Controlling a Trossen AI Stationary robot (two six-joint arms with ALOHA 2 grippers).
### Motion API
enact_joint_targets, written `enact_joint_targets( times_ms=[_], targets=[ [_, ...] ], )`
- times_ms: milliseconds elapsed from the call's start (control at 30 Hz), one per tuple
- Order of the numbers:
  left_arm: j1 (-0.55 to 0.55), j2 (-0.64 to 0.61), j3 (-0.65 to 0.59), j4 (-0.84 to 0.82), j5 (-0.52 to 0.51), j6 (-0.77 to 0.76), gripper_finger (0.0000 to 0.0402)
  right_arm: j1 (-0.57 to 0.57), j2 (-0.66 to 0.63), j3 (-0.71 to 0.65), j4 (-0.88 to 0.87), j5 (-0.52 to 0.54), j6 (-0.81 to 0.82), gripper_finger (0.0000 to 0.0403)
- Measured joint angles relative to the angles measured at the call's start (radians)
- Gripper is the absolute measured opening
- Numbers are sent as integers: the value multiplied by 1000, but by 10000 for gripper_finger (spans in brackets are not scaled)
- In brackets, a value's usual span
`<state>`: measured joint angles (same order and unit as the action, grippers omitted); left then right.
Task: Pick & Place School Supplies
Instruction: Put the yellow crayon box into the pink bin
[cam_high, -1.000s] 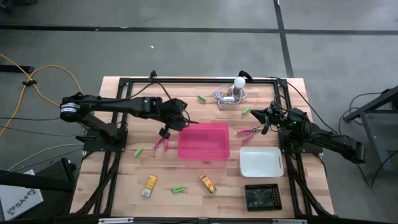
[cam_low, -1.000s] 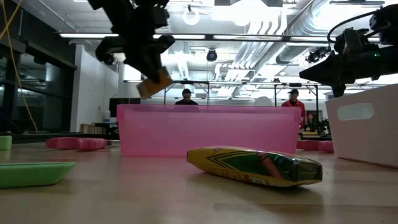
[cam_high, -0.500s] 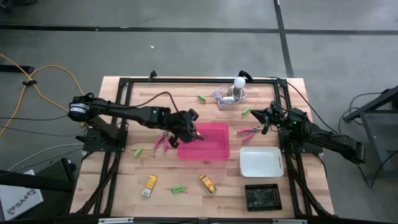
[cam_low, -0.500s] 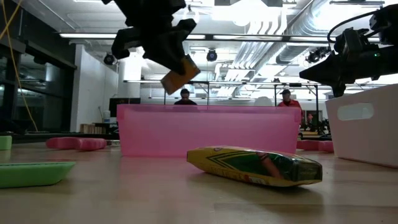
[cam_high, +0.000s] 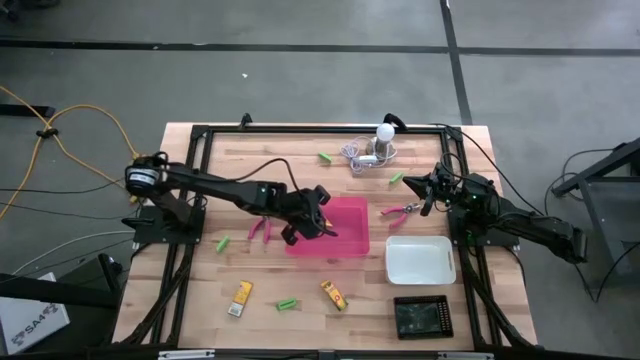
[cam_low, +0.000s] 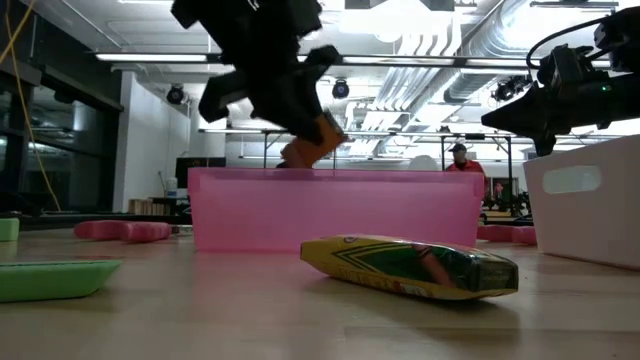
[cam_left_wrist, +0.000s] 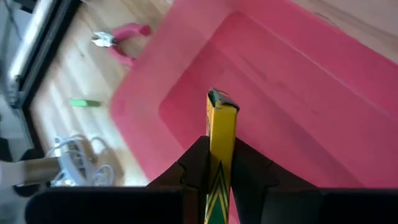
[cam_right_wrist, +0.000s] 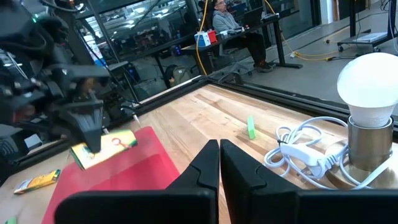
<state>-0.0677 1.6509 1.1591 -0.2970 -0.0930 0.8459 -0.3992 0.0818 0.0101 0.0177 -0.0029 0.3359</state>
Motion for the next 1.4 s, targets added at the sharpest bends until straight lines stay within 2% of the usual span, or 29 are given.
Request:
enact_joint_targets(
  times_ms=[233,767,1067,1400],
  targets=[
    [5,62,0,7,1,0,48,0,0,0,0,0,0,3],
    [8,65,0,-78,-43,-109,49,0,0,0,0,0,0,3],
    [8,64,0,-96,-36,-147,77,0,0,0,0,0,0,3],
    [8,64,0,-96,-36,-158,81,0,0,0,0,0,0,3]
  ],
)
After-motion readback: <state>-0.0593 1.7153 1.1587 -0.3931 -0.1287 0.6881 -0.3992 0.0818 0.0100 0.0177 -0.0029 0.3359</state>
